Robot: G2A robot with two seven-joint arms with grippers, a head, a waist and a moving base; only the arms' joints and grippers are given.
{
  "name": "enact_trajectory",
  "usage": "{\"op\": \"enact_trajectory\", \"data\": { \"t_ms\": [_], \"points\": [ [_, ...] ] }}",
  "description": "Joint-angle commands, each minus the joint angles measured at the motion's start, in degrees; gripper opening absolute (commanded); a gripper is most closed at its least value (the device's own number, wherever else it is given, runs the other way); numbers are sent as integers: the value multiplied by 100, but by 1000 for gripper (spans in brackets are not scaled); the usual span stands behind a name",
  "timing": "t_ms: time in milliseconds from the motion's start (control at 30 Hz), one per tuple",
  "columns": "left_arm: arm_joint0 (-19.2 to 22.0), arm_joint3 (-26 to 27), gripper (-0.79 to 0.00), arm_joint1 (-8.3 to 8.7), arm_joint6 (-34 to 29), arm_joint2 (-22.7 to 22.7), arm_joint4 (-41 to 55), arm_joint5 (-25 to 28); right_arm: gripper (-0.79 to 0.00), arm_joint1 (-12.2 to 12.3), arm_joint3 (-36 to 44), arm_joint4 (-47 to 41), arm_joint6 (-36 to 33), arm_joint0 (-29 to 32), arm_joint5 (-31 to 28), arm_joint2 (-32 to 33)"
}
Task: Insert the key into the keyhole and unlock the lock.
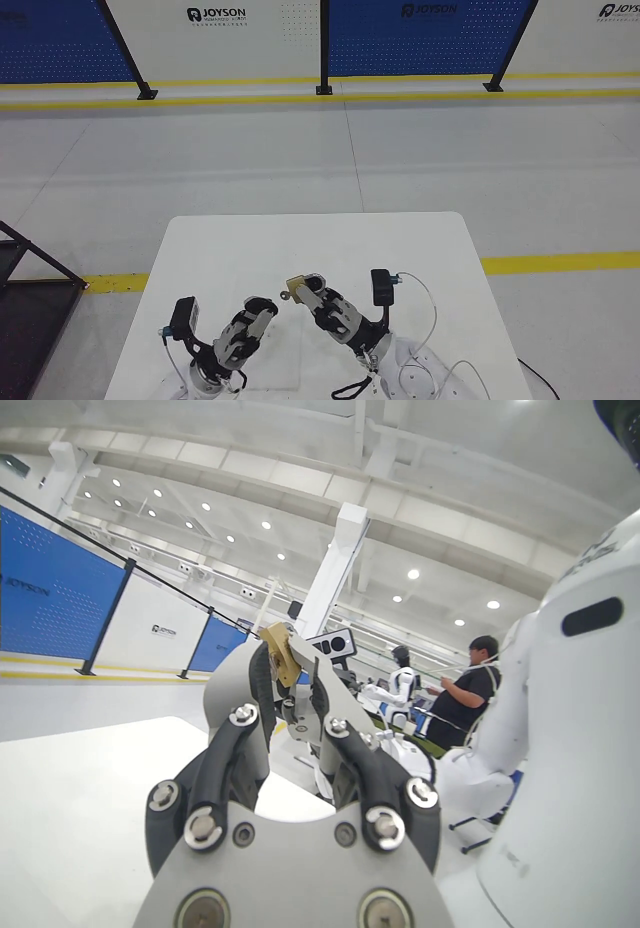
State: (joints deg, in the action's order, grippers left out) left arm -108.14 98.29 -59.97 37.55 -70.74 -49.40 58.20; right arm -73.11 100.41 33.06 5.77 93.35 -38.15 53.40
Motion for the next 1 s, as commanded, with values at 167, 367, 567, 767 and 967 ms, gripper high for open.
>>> {"op": "enact_trajectory", "data": {
  "t_ms": [167,367,567,767,967],
  "points": [
    [135,108,-610,223,-1391,97,1428,-20,-785,5,0,-2,-13,0,6,-2],
    [227,102,-622,289,-1958,141,1952,-20,-785,10,-1,4,-25,-4,-18,-8],
    [280,140,-656,315,-2127,170,2168,-20,-785,17,8,37,-59,-1,-16,-12],
    [283,149,-739,335,-2188,156,2203,-20,-785,26,26,96,-99,13,-3,-20],
    [270,155,-760,347,-2211,145,2167,-20,-785,30,30,125,-117,11,27,-37]
  ]
}}
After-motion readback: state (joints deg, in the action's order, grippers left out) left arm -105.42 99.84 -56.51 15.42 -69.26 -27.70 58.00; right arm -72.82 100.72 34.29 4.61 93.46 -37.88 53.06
